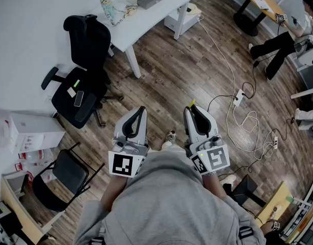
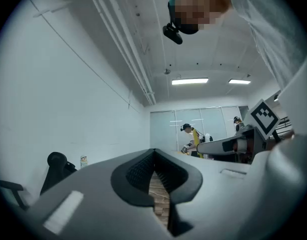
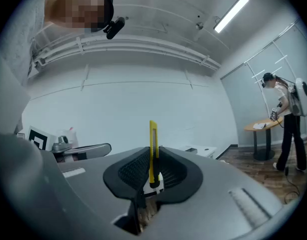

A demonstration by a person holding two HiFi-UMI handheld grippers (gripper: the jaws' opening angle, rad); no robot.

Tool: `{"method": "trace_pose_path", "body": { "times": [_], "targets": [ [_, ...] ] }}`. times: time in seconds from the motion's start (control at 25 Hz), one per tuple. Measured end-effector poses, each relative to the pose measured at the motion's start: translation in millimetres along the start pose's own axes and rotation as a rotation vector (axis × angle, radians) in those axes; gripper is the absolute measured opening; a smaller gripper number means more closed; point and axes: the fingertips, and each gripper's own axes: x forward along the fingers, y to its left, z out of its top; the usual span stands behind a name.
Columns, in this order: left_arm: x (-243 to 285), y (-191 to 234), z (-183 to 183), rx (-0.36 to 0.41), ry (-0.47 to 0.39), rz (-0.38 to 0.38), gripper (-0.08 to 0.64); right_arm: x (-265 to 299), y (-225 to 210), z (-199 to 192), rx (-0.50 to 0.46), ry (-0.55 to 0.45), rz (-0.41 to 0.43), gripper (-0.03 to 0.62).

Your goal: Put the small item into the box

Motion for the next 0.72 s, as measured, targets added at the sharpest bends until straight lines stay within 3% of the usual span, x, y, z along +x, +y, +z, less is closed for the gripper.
{"method": "trace_pose_path", "body": {
  "times": [0.28, 0.72],
  "targets": [
    [11, -49, -6, 0.039, 0.054, -0.076, 0.003, -31, -22, 10, -0.008, -0.020, -0.027, 0.072],
    [48, -93, -17, 0.078, 0.074, -0.115, 0.003, -54, -73, 8, 0.002, -0.010, -0.080, 0.072]
  ]
}}
